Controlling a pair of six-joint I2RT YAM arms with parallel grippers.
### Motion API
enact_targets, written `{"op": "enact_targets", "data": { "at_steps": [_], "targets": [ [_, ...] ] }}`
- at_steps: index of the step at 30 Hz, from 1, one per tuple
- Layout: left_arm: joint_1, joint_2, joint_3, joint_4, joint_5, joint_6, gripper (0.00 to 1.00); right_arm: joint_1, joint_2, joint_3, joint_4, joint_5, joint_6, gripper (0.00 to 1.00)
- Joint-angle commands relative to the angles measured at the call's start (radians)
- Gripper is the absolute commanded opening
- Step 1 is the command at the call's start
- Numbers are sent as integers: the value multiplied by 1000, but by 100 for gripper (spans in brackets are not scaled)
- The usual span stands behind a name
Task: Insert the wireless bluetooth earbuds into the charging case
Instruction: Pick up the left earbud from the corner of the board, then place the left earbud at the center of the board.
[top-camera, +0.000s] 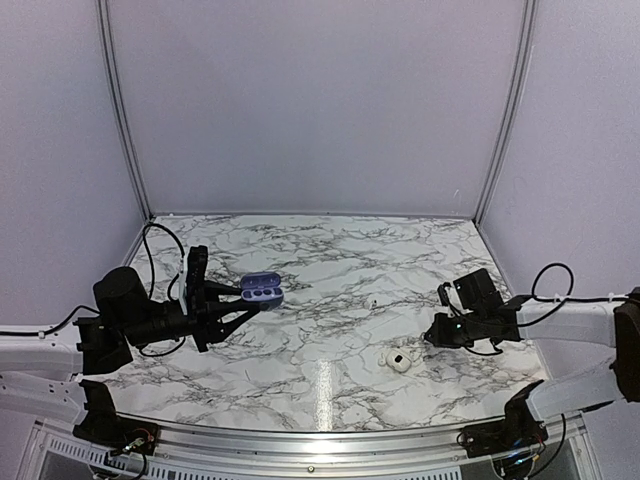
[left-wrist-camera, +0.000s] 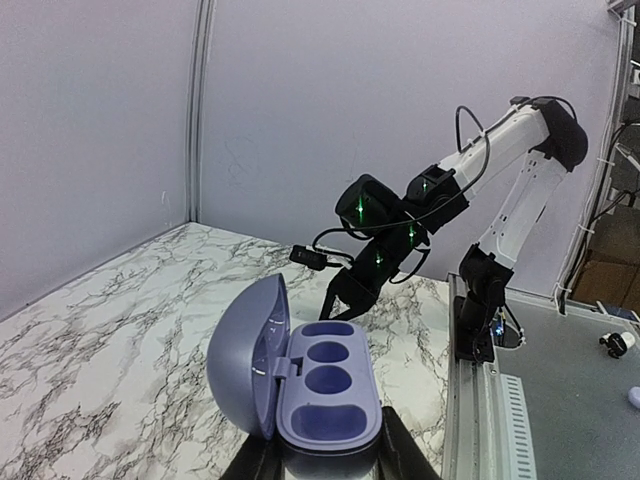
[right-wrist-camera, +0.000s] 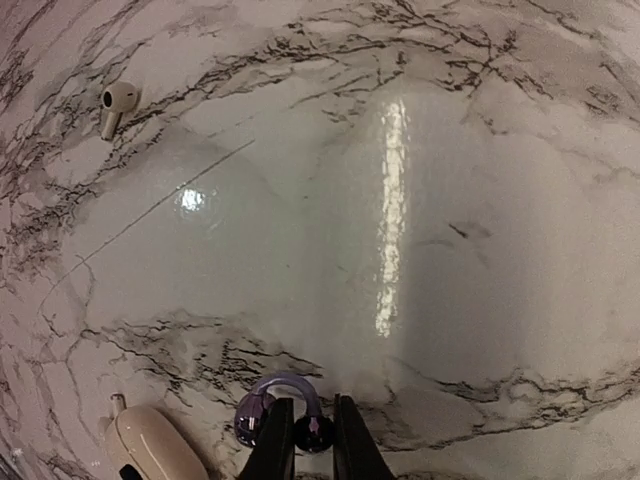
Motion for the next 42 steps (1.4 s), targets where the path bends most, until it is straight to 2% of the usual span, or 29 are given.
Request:
{"op": "enact_targets", "data": {
  "at_steps": [1,9,14,18,25,33,39,42],
  "targets": [
    [0,-11,19,8,-25,-29,9,55,-38,97,17,5,16,3],
    [10,-11,4,6,-32,-70,9,253,162,293,60,48,9,4],
    [9,-17,-2,6,-31,-85,9,397,284,348,115,93,47,5],
    [11,-19,-2,7,-31,-88,9,459,374,377,156,110,62,5],
    [10,-16,-7,4,-36,-91,9,487,462,417,166,119,65,9],
    [10,-16,-8,4,-34,-84,9,487,419,426,148,110,73,27],
    [10,-17,-6,4,-33,-85,9,471,391,432,118,121,41,27],
    [10,-22,-7,4,-32,-88,9,433,388,408,136,61,28,26]
  ]
}}
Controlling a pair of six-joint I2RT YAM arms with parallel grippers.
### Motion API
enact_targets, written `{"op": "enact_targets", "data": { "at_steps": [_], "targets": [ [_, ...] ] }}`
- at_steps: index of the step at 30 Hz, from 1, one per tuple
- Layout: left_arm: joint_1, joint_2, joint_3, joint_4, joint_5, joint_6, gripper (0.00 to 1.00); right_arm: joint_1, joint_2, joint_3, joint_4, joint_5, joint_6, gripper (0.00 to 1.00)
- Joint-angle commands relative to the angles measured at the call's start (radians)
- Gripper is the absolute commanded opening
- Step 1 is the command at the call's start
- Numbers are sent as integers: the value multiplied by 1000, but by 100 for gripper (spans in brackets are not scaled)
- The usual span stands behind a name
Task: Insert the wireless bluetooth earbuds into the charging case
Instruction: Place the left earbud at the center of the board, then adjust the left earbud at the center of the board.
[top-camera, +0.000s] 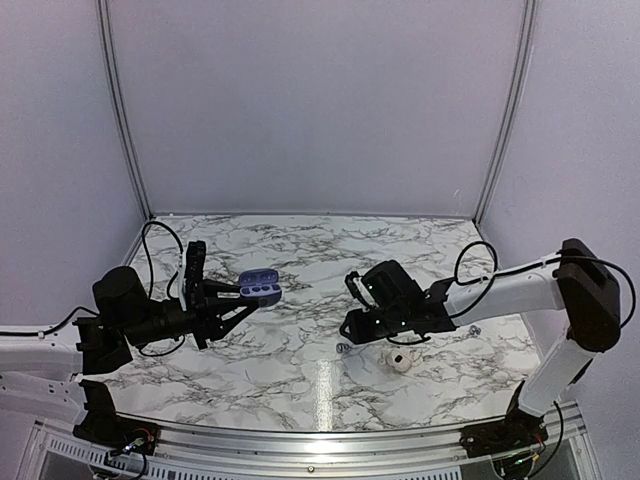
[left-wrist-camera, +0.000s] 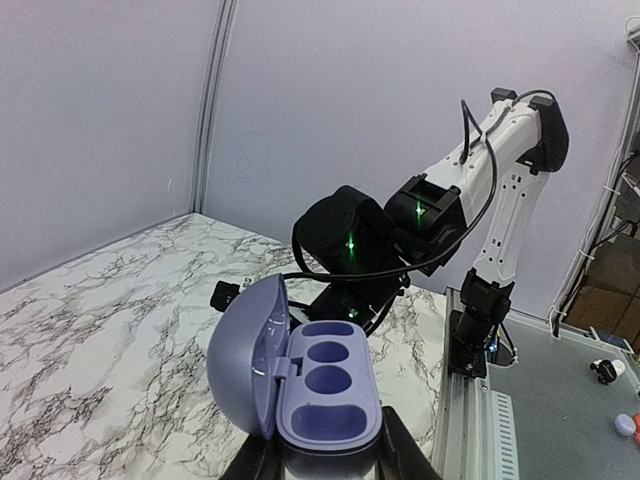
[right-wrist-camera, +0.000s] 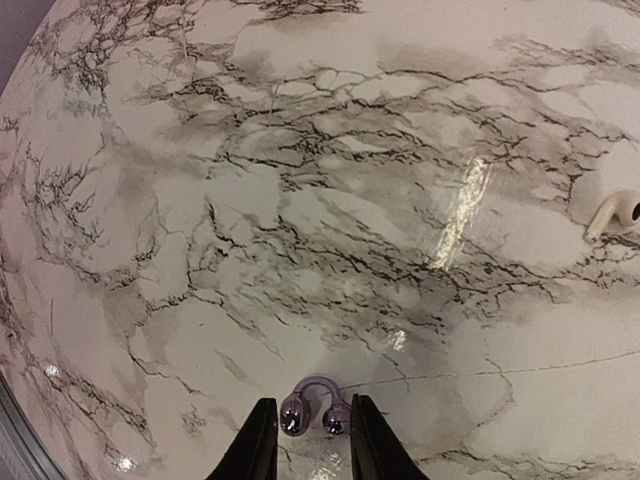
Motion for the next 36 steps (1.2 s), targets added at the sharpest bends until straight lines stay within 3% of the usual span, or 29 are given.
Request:
{"op": "enact_targets", "data": {
  "at_steps": [1,18,27,36],
  "targets": [
    [4,-20,-9,3,-8,-1,9,-49,-22,-4,15,-69,-31,26],
    [4,-16,-12,3,-4,5,9,-98,44,-51,30,-175,-110,15],
    [4,-42,-69,3,150,71,10,-85,53,-84,50,-226,-121,14],
    [4,-66,-105,3,165,92,9,-79,28,-96,56,-237,-138,14]
  ]
}}
